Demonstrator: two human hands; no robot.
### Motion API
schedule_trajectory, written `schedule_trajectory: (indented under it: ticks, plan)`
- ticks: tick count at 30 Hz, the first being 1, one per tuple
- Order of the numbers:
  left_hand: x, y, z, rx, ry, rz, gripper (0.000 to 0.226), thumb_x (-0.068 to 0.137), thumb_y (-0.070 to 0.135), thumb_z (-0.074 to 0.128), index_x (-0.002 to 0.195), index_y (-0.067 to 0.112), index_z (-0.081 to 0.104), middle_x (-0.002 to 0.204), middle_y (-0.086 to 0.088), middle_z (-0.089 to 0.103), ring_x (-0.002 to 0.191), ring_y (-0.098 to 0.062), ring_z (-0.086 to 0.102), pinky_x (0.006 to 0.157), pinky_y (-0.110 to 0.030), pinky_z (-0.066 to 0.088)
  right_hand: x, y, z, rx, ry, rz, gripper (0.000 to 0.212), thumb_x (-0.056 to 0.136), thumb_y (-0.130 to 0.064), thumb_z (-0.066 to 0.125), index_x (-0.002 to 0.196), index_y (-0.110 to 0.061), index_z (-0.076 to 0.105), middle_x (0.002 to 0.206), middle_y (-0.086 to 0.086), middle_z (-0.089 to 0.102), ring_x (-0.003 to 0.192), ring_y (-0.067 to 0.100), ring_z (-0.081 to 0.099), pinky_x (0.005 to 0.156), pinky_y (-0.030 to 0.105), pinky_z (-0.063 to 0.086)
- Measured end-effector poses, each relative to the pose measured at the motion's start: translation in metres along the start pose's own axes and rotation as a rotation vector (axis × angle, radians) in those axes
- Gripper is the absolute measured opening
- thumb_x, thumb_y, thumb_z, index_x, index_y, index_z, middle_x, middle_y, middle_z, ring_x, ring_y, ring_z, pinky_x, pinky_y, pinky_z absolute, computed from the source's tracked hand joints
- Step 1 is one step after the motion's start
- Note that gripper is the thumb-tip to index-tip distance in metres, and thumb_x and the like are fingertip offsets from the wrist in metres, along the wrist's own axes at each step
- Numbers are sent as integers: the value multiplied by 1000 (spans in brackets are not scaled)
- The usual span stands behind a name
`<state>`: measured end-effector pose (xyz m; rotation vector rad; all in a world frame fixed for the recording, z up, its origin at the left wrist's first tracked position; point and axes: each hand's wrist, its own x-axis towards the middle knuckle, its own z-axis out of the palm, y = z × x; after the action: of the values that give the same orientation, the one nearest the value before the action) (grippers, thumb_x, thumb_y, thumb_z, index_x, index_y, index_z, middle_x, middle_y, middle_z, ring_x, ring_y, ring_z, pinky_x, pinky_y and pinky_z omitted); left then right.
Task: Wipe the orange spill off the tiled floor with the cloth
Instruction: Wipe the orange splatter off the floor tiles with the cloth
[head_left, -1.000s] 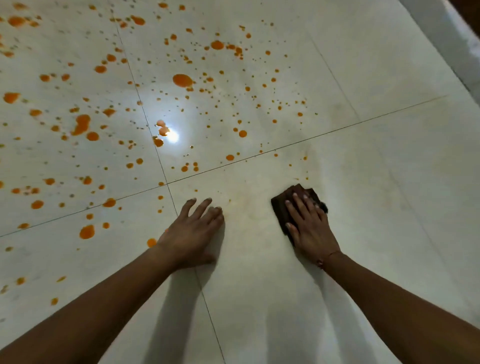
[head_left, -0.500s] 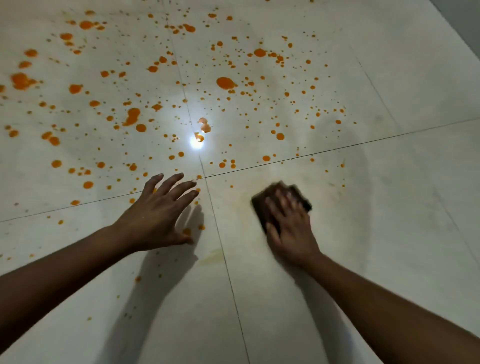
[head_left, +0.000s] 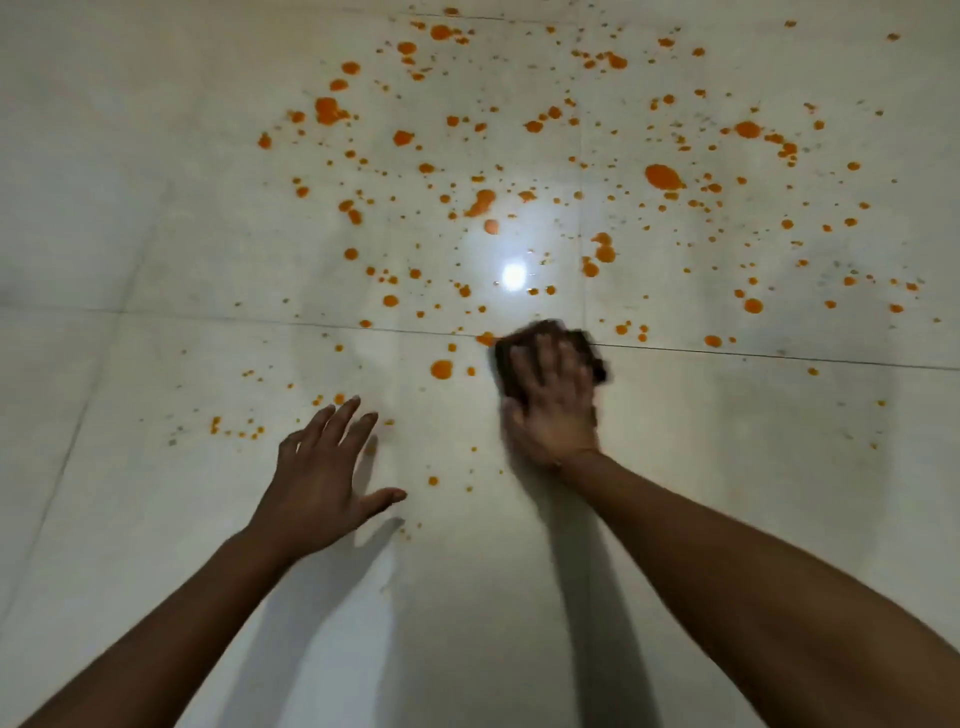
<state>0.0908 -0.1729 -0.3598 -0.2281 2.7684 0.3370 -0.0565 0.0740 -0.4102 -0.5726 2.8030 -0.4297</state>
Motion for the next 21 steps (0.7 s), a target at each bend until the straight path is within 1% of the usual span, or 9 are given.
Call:
schedule_trajectory:
  ticks: [3, 6, 8, 10, 12, 14, 17, 19, 21]
  plan:
    - [-10, -38, 1, -4, 82, -53, 75, 86, 64, 31, 147, 22, 42, 159, -6, 29, 142, -35, 32, 105, -53, 32, -56, -70, 43, -35, -112, -381, 71, 86, -49, 40, 153, -30, 25, 164, 5, 10, 151, 27, 0, 118, 53, 9]
    - [-24, -64, 9, -4, 95, -95, 62, 92, 53, 32, 142, 20, 49, 155, -10, 37, 137, -39, 40, 99, -54, 38, -121, 0, 24, -63, -123, -565, 72, 89, -50, 46, 154, -33, 21, 163, 5, 15, 151, 25, 6, 115, 52, 21]
    - [-35, -70, 19, -17, 85, -137, 66, 89, 57, 35, 141, 20, 49, 155, -11, 37, 137, -39, 39, 99, -54, 39, -92, 35, 8, -94, -69, -400, 71, 90, -52, 40, 155, -34, 17, 163, 4, 10, 151, 24, 3, 114, 55, 22]
    - [-44, -74, 26, -33, 89, -163, 70, 86, 61, 37, 143, 21, 48, 155, -11, 36, 139, -38, 37, 100, -53, 39, -23, -3, 11, -41, 10, -145, 73, 88, -54, 34, 155, -31, 18, 164, 6, 8, 150, 26, 1, 117, 55, 16]
    - [-46, -81, 25, -54, 136, -181, 66, 88, 56, 35, 144, 22, 46, 155, -11, 36, 138, -37, 37, 100, -53, 39, 3, -85, 38, -41, 50, -239, 73, 84, -52, 36, 152, -24, 31, 161, 12, 19, 148, 29, 8, 115, 58, 19]
    - [-46, -91, 21, -61, 196, -191, 59, 90, 43, 33, 143, 19, 47, 153, -13, 38, 135, -39, 41, 97, -54, 41, -41, -131, 70, -79, -46, -517, 70, 85, -49, 42, 150, -24, 36, 160, 11, 23, 148, 31, 13, 114, 57, 22]
    - [-53, -108, 21, -48, 228, -248, 54, 92, 31, 35, 142, 15, 47, 153, -16, 38, 134, -41, 41, 95, -55, 41, -117, -66, 50, -121, -174, -754, 71, 89, -48, 46, 154, -31, 24, 162, 6, 18, 150, 27, 10, 116, 50, 19]
    - [-64, -118, 27, -51, 227, -296, 54, 92, 30, 37, 143, 15, 46, 155, -15, 35, 136, -41, 38, 97, -55, 39, -95, -14, 28, -162, -113, -683, 70, 90, -50, 42, 154, -31, 20, 161, 8, 20, 150, 26, 8, 113, 53, 23]
    - [-74, -125, 33, -58, 232, -333, 54, 92, 31, 39, 143, 14, 45, 155, -16, 34, 136, -42, 38, 97, -56, 39, -32, -29, 23, -118, -33, -365, 70, 90, -52, 35, 155, -30, 20, 163, 8, 14, 150, 26, 3, 115, 55, 20]
